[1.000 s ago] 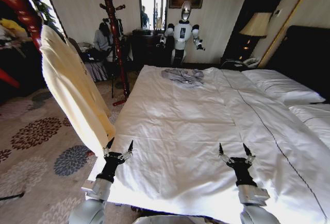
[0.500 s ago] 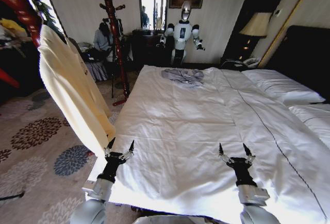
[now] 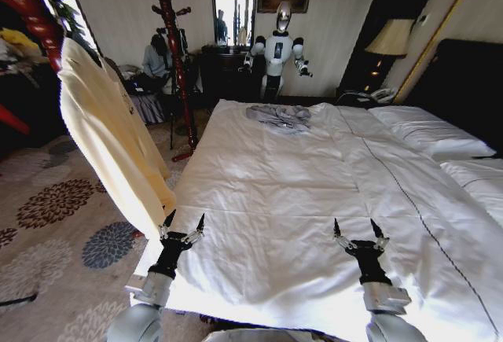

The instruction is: Pick up the clothes from the bed and hang them on the clothes hanger.

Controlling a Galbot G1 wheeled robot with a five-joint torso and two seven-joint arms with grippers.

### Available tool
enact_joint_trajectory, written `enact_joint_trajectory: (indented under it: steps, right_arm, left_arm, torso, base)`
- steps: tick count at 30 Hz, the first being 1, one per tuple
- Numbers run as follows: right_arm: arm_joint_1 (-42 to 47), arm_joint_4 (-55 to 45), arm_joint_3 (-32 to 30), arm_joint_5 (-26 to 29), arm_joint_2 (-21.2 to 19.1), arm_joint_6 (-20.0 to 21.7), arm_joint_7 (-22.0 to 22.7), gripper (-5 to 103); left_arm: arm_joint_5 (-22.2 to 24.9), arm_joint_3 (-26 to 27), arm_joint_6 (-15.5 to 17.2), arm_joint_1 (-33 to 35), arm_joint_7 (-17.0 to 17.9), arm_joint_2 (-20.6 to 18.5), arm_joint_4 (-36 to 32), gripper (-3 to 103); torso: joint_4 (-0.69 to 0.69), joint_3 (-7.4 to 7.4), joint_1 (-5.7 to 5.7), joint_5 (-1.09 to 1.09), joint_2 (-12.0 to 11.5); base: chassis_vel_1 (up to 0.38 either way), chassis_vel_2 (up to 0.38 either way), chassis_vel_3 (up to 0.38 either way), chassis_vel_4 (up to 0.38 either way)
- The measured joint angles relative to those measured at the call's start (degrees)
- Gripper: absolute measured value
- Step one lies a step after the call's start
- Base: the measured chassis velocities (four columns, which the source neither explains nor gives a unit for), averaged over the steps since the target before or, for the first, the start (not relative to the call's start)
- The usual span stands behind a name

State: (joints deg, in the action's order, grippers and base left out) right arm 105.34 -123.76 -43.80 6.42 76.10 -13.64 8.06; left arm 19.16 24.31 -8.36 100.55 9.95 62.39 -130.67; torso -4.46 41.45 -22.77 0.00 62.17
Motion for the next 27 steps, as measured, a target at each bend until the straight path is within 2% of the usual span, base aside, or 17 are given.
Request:
enact_joint_trajectory:
  steps: [27]
  right_arm:
    - [0.00,0.00,0.00,0.00,0.00,0.00,0.00,100]
  left_arm:
    - [0.06,0.00,0.07,-0.02,0.05,-0.05,0.01,100]
  torso:
    - [0.00,0.00,0.00,0.00,-0.01]
  base:
    - [0.000,0.000,0.000,0.000]
